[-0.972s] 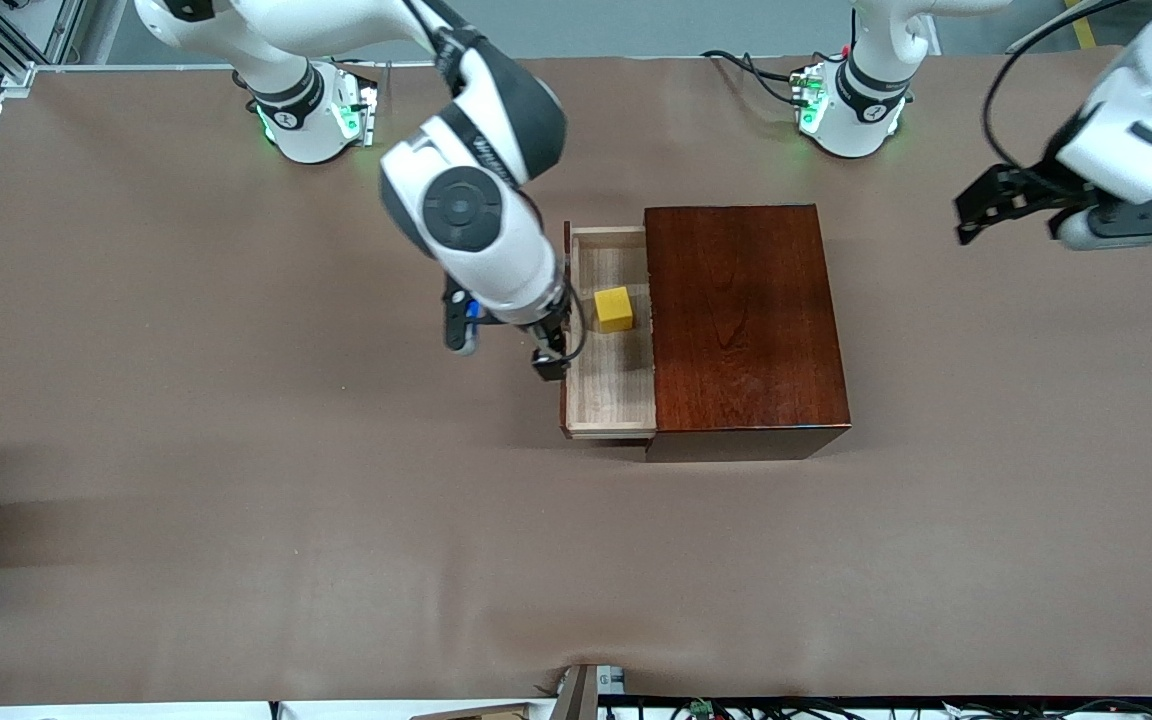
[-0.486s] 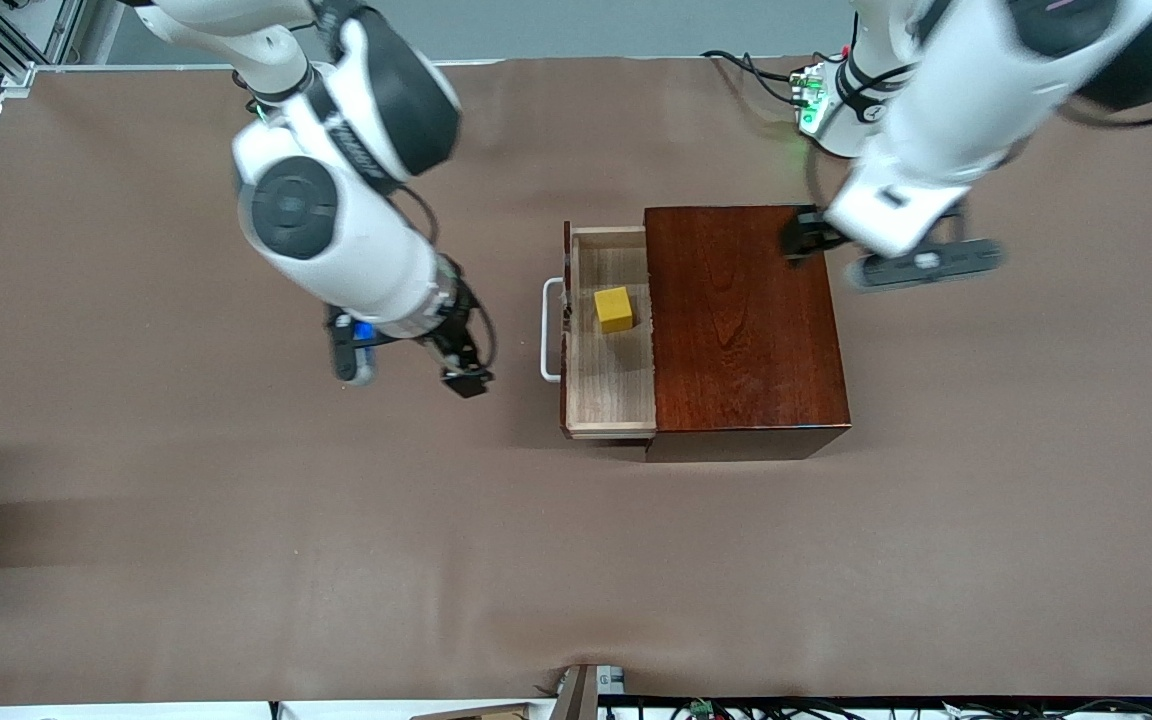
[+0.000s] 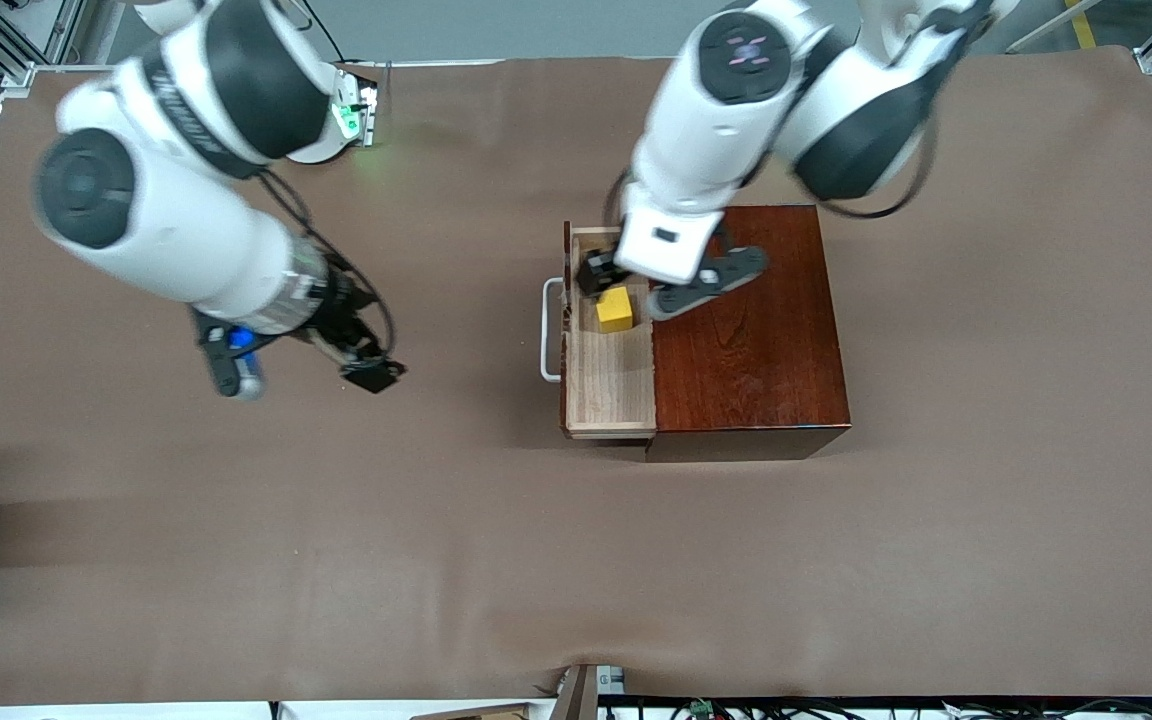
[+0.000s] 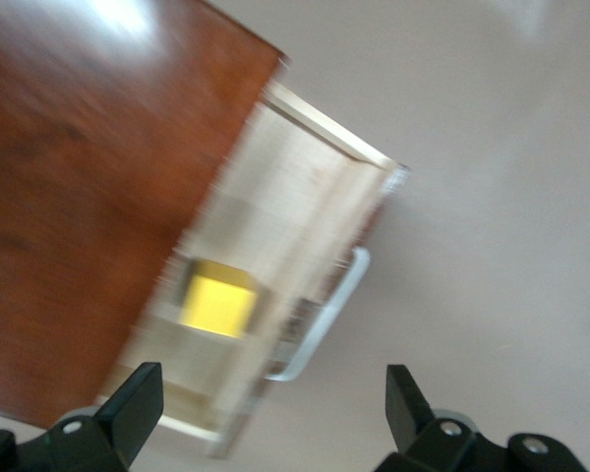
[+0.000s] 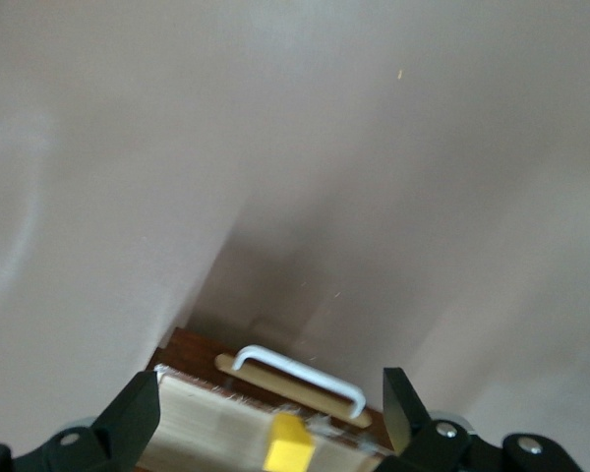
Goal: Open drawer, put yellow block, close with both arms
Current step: 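Release the cube and withdraw the right gripper while the left gripper approaches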
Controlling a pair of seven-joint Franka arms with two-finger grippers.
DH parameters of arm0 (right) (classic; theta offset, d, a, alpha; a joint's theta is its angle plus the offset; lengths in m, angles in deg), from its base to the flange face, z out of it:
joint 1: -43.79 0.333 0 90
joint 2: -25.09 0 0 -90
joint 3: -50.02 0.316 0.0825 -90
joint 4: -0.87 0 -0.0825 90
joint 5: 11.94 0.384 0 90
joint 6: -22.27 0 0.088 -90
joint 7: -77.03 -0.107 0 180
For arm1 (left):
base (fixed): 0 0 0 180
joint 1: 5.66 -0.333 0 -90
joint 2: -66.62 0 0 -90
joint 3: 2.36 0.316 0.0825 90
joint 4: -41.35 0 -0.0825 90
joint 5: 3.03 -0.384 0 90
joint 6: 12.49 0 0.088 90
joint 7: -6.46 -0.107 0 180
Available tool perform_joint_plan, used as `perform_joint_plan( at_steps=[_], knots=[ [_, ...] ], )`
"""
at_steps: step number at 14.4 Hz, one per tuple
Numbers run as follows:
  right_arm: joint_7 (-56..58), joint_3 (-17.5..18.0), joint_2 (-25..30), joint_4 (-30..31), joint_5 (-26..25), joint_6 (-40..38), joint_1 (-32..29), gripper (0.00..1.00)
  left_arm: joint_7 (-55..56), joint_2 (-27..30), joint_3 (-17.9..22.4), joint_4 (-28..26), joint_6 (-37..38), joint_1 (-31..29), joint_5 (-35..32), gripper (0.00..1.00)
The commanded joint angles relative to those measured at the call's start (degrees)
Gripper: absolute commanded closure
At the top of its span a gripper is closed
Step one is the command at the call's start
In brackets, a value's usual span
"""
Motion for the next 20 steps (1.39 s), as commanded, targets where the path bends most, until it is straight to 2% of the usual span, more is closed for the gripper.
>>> perform_joint_plan(
  at_steps=[1,3,6,8,12,15,17,20],
  knots=[
    [9.43,1.18,3.01,-0.13,-0.4,-4.48,-5.49,0.0,10.92,-5.63,5.11,5.26,-4.95,8.22,-2.01,0.0],
    [15.75,1.09,3.81,-0.92,-0.4,-7.91,-8.21,0.0,18.04,-9.75,10.9,7.63,-7.95,15.42,-2.01,0.0],
    [23.06,0.74,5.39,-1.01,-0.49,-10.29,-11.03,0.0,27.28,-14.94,21.8,9.92,-14.18,26.24,-1.93,0.0],
    [30.07,0.74,6.7,-1.01,-0.49,-13.09,-13.4,0.0,30.72,-17.06,26.21,9.92,-17.18,30.82,-1.93,0.0],
    [45.37,0.56,8.73,-0.92,-0.75,-16.79,-17.54,0.0,34.5,-20.75,28.33,9.92,-17.63,33.12,-2.01,0.0],
    [60.39,0.38,10.92,-0.05,-3.72,-17.59,-19.38,0.0,38.81,-23.12,30.96,9.92,-17.54,35.14,-2.01,0.0],
    [67.69,0.47,11.98,1.79,-7.41,-17.42,-19.48,0.0,40.75,-24.27,31.5,9.92,-17.54,35.59,-2.01,0.0],
    [77.02,0.39,15.23,6.71,-7.78,-14.97,-21.41,0.0,42.42,-24.98,31.59,9.92,-17.37,35.59,-2.01,0.0]
  ],
)
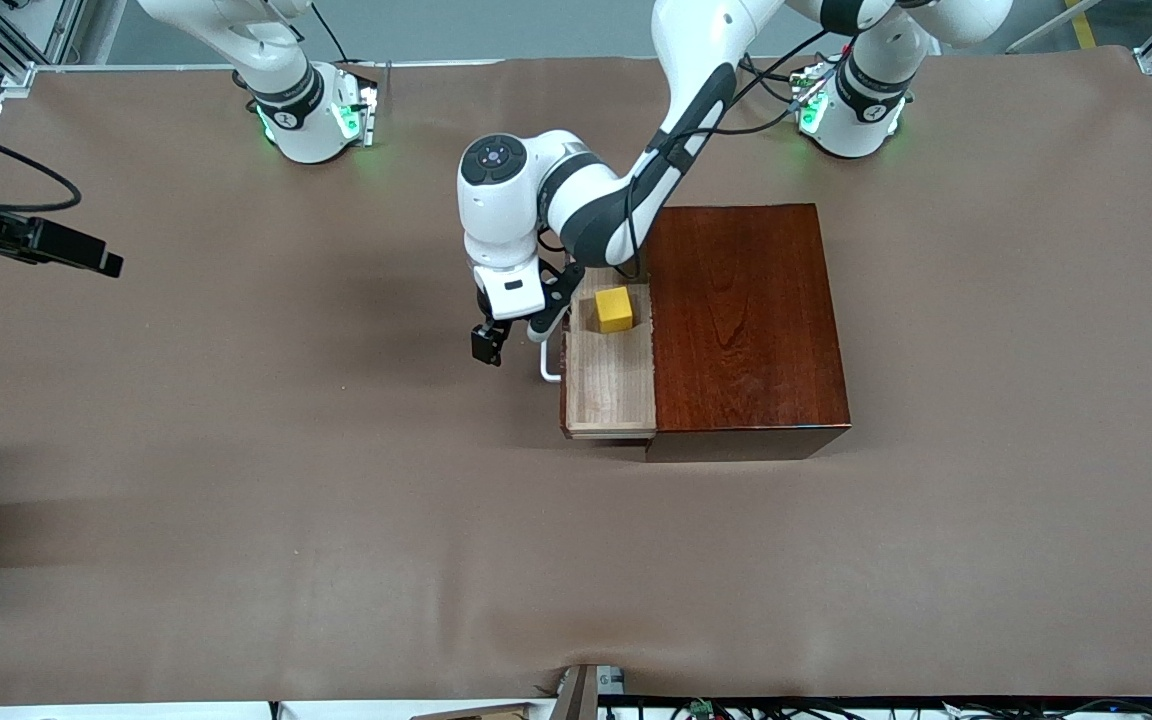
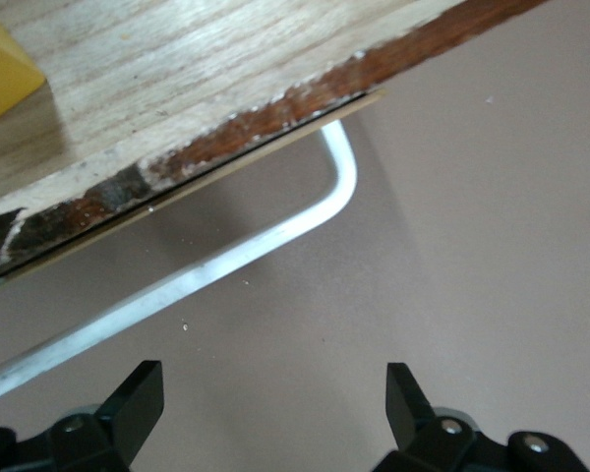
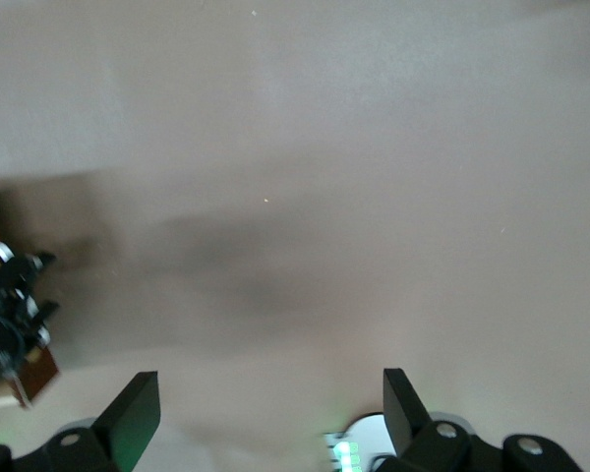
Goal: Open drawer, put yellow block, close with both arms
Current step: 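Release the cube and withdraw the right gripper while the left gripper approaches, then push the drawer shut with the left gripper against the handle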
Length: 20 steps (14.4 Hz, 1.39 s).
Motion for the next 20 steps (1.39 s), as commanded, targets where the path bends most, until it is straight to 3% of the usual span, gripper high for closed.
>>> perform_joint_plan(
  at_steps=[1,5,9,16,20],
  knots=[
    [6.94,0.79,4.87,6.32,-1.31,2.83,-1.79,0.0,2.36,-1.46,1.47,2.1,0.31,0.74,-1.11,0.0],
    [15.71,0.88,8.2,11.85,-5.79,7.83,-1.7,0.0,2.0,-1.02,2.79,1.93,2.41,0.74,-1.2,0.0],
    [16.44,0.79,17.6,26.17,-6.14,16.37,-2.32,0.0,1.83,-0.84,2.97,1.84,4.52,0.66,-1.28,0.0],
    [16.88,0.88,17.27,24.35,-7.55,16.72,-2.41,0.0,0.6,0.47,3.06,1.75,13.66,0.04,-2.25,0.0],
    [16.8,0.88,16.3,22.59,-7.73,16.55,-2.41,0.0,-0.19,1.18,4.11,1.66,15.07,0.04,-2.16,0.0]
  ],
)
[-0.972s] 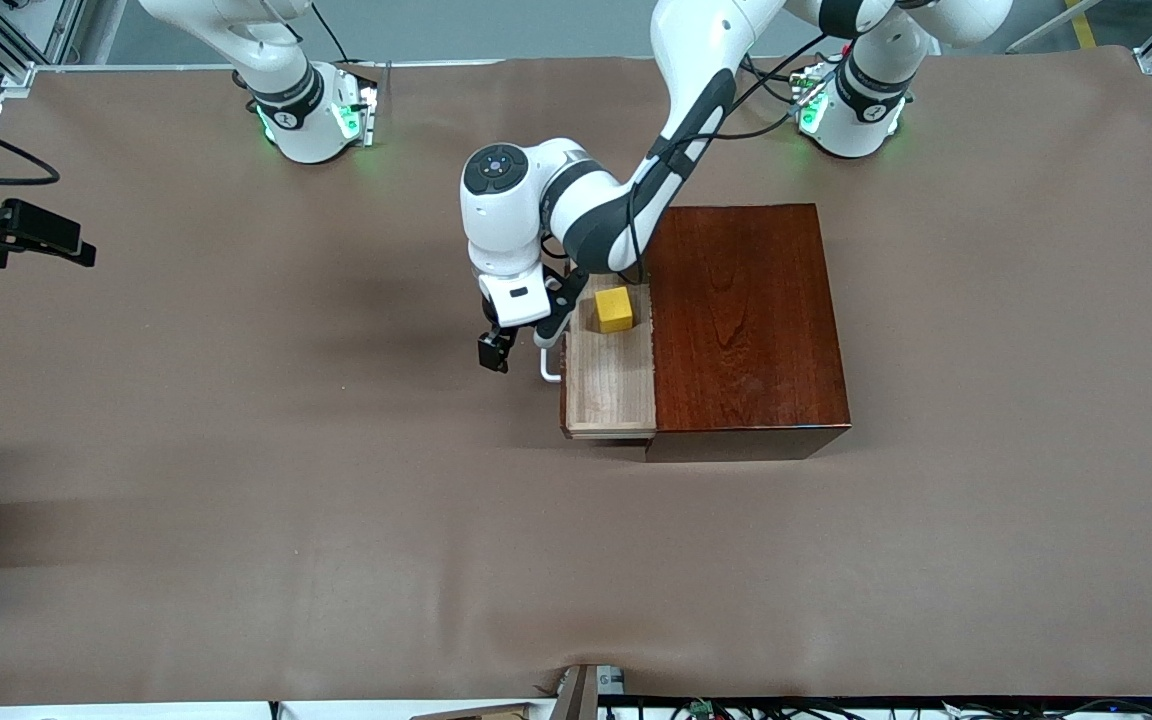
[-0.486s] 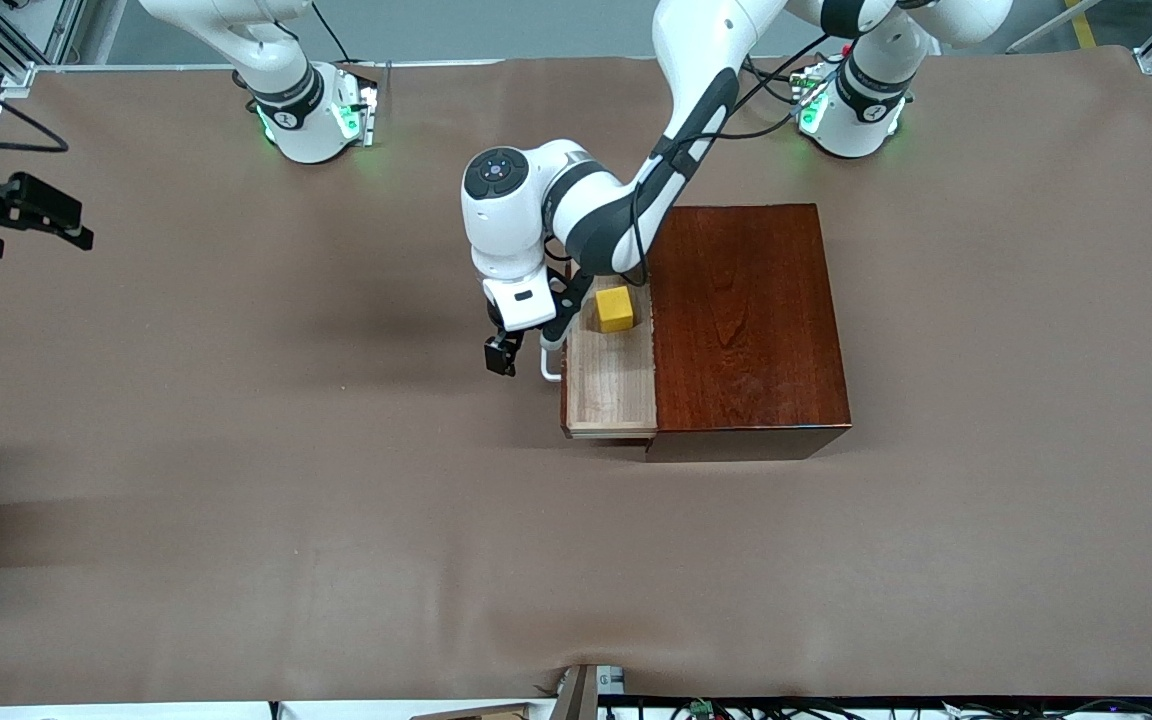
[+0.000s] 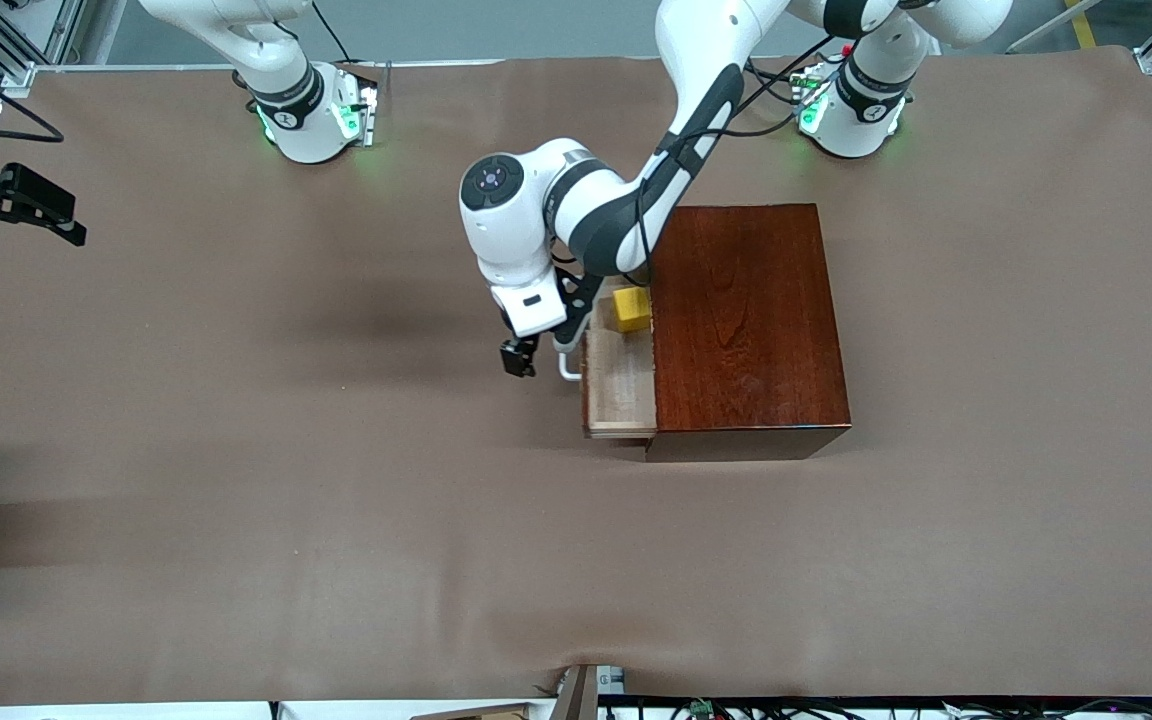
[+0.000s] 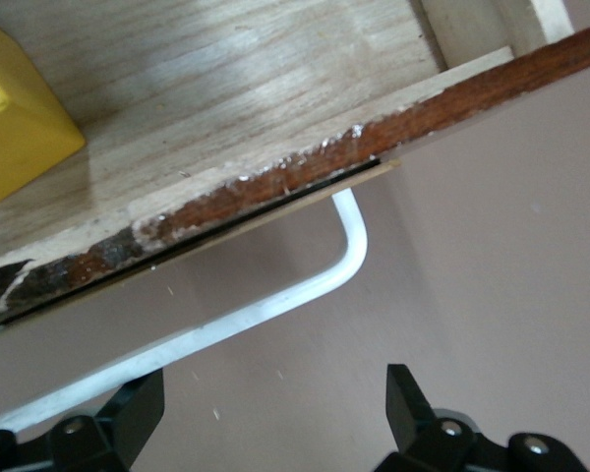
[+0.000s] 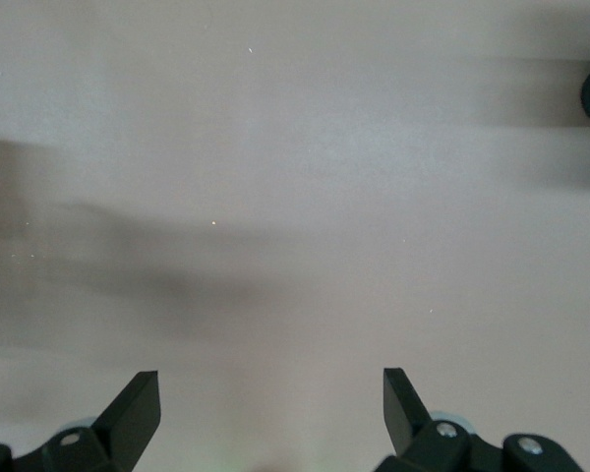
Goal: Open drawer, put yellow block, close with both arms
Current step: 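Push the drawer shut with the left gripper against the handle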
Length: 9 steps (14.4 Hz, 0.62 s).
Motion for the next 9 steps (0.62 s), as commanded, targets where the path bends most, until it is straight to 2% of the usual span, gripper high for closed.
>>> perform_joint_plan(
  at_steps=[1,6,9],
  knots=[
    [0.78,0.84,-0.07,-0.93,-1.19,-0.3,-1.04,0.0,-0.62,1.67,0.42,-1.14,3.89,0.17,-1.89,0.0],
    [0.78,0.93,-0.15,-1.19,-1.28,-0.3,-0.95,0.0,-1.93,2.02,1.21,-1.4,10.48,0.08,-1.98,0.0],
    [2.01,0.93,-1.47,-3.64,-1.98,-0.3,-0.69,0.0,-2.55,2.46,1.56,-1.49,12.85,-0.44,-1.98,0.0]
  ],
)
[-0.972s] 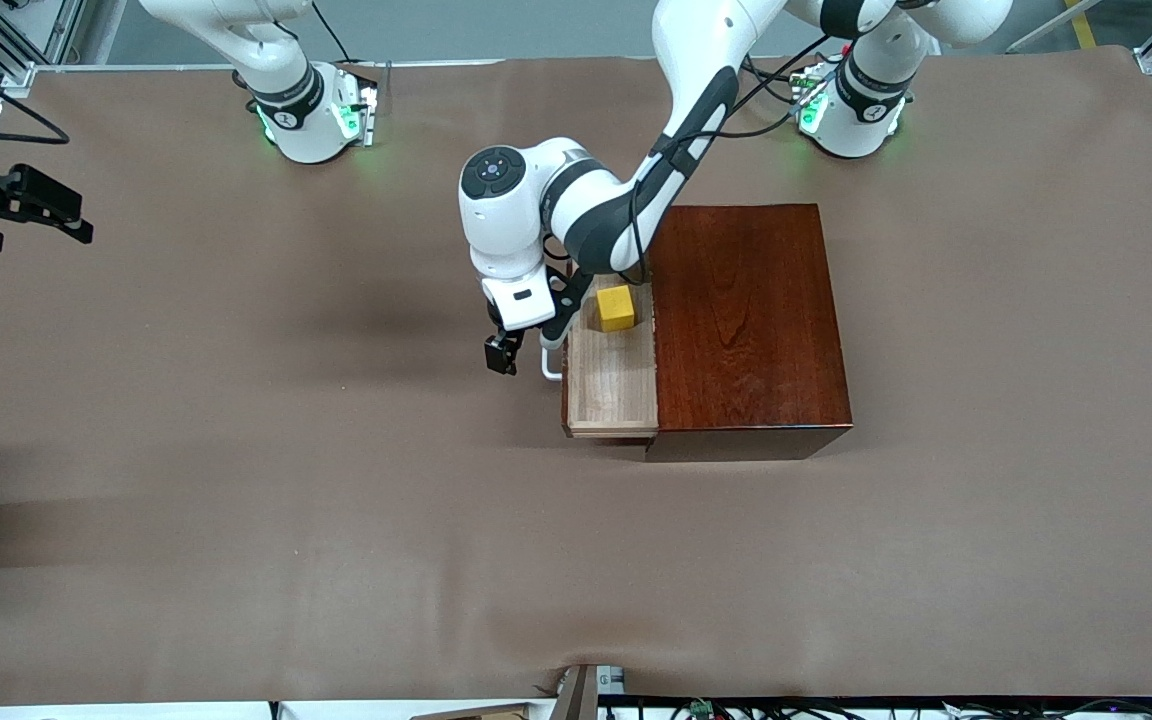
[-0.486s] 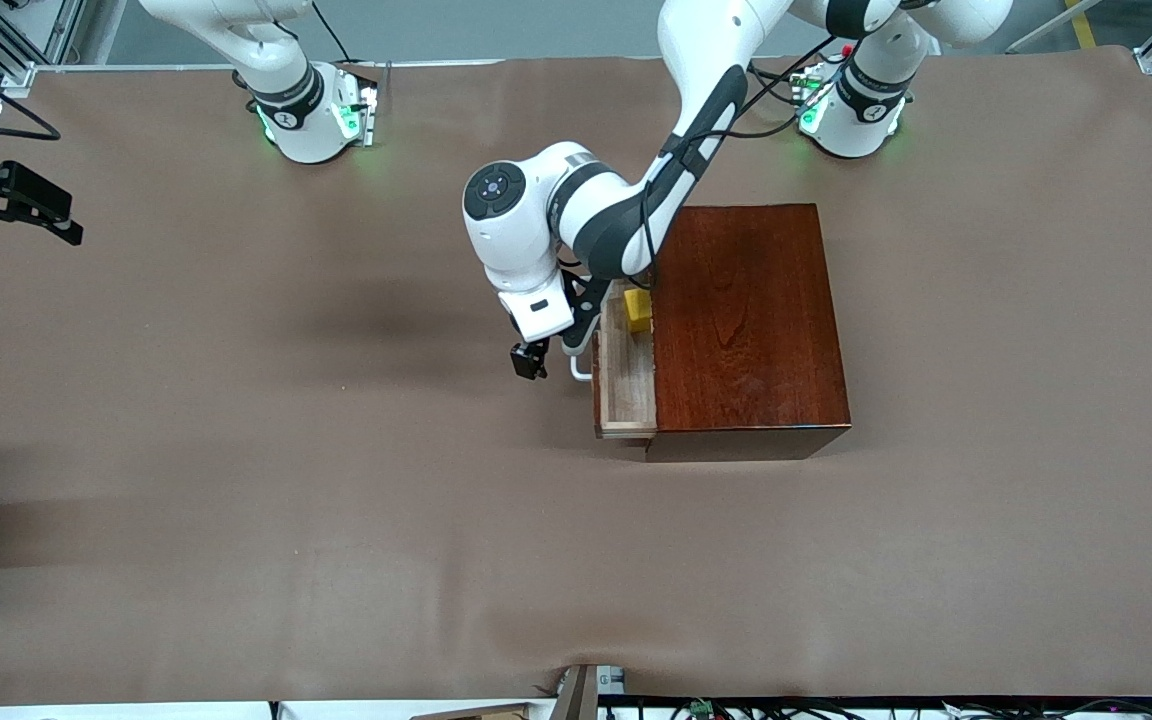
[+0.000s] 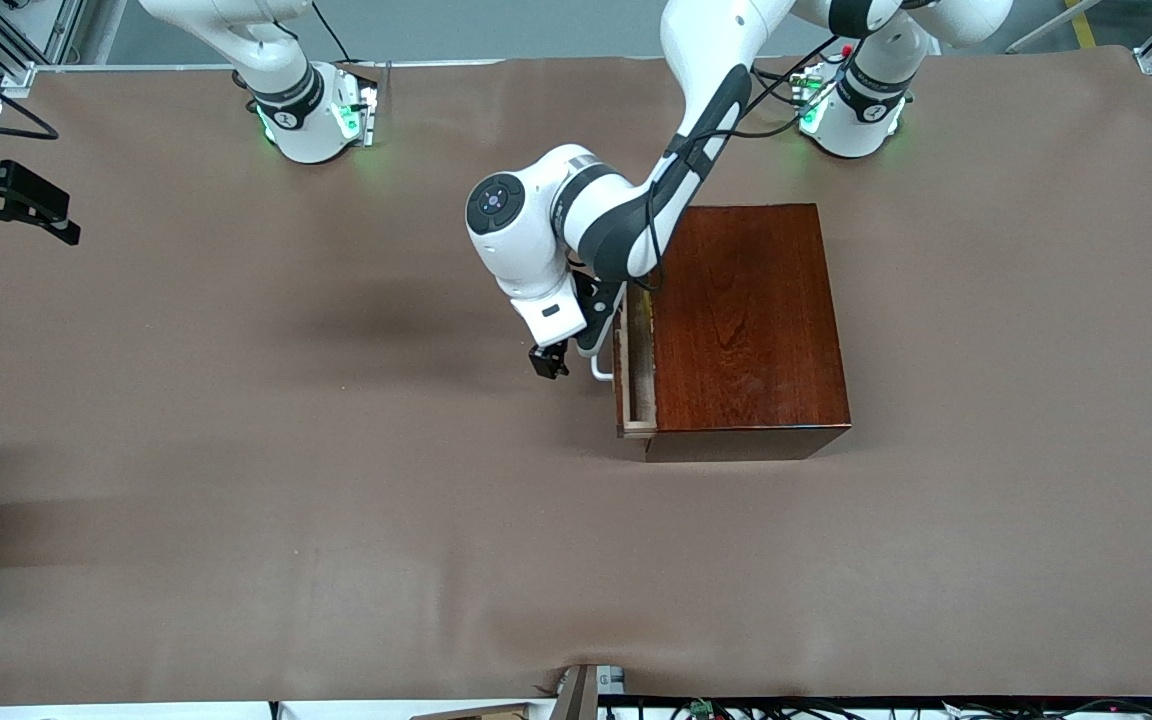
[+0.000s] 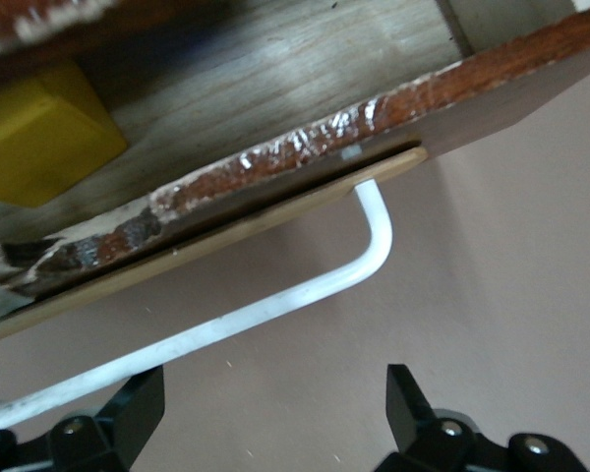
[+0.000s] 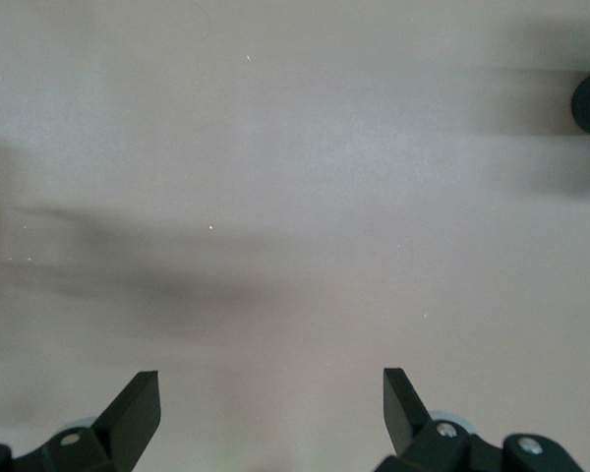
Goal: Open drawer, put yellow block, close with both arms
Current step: 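Push the drawer shut with the left gripper against the handle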
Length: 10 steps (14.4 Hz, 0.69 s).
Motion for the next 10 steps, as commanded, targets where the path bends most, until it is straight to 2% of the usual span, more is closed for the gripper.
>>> perform_joint_plan(
  at_steps=[1,10],
  knots=[
    [1.49,0.78,-1.77,-3.4,-1.38,-0.48,-0.95,0.0,-1.32,2.23,0.19,-1.62,4.56,-0.33,-1.59,0.0],
    [1.49,0.78,-1.86,-3.32,-1.73,-0.83,-1.13,0.0,-1.41,2.23,0.63,-1.88,8.35,-0.78,-1.51,0.0]
  ],
)
